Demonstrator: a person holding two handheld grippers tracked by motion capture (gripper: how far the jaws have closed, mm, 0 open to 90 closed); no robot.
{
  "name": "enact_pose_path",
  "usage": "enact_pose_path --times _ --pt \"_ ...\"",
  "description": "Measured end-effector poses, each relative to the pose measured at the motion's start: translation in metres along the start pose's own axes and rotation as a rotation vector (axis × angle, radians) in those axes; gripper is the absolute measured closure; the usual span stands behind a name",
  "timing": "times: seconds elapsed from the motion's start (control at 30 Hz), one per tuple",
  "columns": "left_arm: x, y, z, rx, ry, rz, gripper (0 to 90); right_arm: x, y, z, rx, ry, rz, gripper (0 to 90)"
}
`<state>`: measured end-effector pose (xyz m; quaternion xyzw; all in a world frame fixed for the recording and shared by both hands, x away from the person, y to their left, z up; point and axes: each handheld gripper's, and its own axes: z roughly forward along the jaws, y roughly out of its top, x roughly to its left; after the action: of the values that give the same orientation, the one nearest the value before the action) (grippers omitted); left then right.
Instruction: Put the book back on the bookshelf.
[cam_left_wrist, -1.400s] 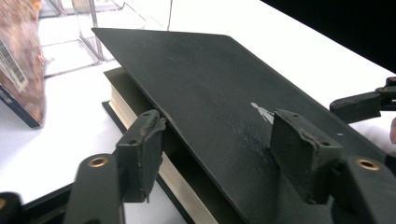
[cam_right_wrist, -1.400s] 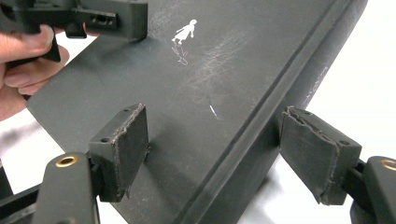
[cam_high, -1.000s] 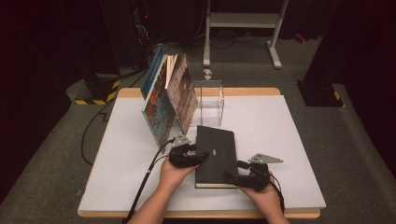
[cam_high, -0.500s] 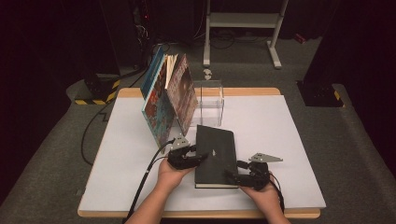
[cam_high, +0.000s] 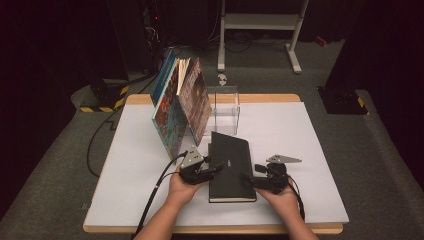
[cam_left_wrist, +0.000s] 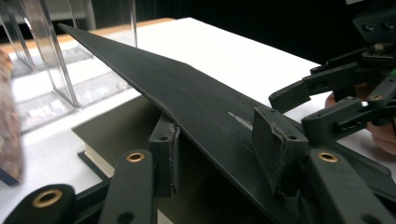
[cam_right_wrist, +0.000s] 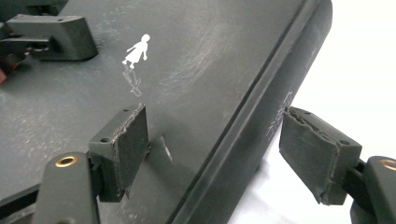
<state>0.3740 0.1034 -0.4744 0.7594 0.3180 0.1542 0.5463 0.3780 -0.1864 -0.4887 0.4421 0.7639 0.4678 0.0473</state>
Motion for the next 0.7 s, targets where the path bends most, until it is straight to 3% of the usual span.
enact_pose_path --times 0.4,0.7 --pt "-0.011 0.008 -0.005 0.002 0.036 0.122 54.1 -0.002 0.002 0.001 -0.008 0.029 0.005 23.0" --pt "-0.019 0.007 -0.011 -0.038 0.055 0.189 54.1 -0.006 0.004 0.008 0.0 0.099 0.066 8.9"
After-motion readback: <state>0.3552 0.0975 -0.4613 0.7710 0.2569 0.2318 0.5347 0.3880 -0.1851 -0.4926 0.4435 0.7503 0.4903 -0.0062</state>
